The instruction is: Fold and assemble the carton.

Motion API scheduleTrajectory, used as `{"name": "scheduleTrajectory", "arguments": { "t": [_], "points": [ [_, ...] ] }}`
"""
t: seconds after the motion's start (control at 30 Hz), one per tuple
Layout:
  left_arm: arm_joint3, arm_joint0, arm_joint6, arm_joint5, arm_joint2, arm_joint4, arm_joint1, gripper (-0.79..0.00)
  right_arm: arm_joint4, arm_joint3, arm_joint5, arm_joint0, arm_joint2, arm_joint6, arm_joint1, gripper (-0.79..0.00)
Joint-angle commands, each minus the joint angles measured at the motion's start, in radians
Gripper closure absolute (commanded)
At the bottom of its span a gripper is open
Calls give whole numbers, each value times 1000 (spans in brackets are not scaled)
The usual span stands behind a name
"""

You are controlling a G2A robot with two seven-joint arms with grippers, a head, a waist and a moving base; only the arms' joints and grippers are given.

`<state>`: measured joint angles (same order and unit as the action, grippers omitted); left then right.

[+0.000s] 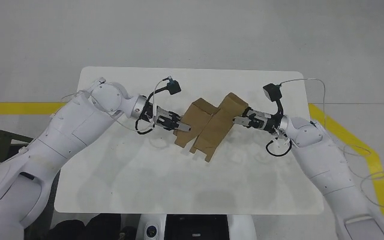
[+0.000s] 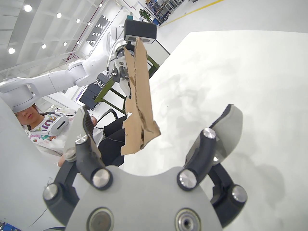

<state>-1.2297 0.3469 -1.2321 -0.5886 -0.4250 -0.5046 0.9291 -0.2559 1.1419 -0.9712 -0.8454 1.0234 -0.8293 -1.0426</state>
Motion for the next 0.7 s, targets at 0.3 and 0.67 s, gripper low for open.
{"name": "scheduleTrajectory", "arguments": {
  "t": [0.3,0.67],
  "points": [
    [-39,-51,-22,22,94,25,-27,0,34,-7,-4,11,-27,-15,13,-160],
    [-49,-107,-6,6,184,2,-48,0,23,21,-17,30,-131,-3,47,-6]
  ]
}}
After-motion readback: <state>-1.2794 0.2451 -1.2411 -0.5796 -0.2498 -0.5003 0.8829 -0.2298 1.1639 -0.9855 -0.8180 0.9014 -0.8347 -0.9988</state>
